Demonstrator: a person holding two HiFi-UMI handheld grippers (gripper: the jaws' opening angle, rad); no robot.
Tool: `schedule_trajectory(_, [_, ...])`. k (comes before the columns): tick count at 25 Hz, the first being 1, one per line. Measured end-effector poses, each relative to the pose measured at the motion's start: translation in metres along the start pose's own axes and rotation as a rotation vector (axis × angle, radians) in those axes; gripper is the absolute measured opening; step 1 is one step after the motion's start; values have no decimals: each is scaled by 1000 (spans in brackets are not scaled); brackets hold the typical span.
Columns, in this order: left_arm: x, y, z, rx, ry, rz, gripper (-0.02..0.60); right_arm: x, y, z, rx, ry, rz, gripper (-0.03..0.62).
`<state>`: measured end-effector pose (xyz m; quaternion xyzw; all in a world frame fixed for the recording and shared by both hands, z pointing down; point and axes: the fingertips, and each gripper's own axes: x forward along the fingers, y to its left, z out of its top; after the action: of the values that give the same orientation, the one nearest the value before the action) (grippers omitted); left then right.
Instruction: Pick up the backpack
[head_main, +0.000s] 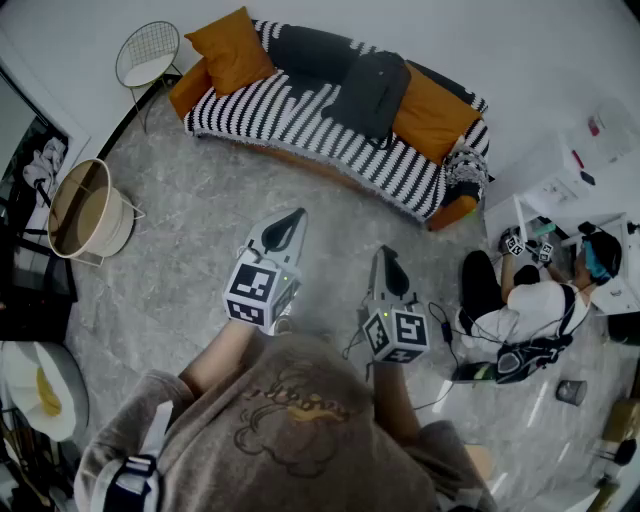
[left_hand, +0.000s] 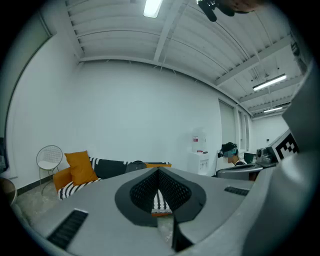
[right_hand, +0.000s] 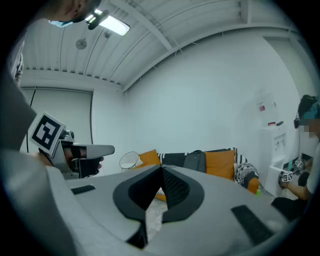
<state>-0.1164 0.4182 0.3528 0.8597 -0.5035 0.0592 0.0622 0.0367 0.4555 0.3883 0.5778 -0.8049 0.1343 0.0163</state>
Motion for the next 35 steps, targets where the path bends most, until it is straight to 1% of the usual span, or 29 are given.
schedule_trajectory(3, [3,4,-1,1,1,-4,0,6,1,-2,2,4,-5,0])
schedule_trajectory(7, [4,8,-10,-6,39,-22,0,14,5,-6,4,9,-11,0])
schedule_trajectory(10, [5,15,-11,0,23,-40,0,19,12,-4,31,-21,4,2])
schedule_trajectory(13, [5,24,-15,3,19,-58,0,22,17,-5,35,-50,-6,2])
schedule_trajectory(17, [9,36,-10,24,11,-87,0,32,22,-3,30,-59,-25,2])
schedule_trajectory(21, [18,50,-5,31,9,-98,0,46,30,0,15,-54,-25,2])
schedule_trajectory(29, [67,76,-3,26,-9,-99,0,96,15,1,14,-43,-19,2])
schedule_trajectory(35, [126,85,0,24,13,-115,0,150,-18,10,9,-39,-13,2])
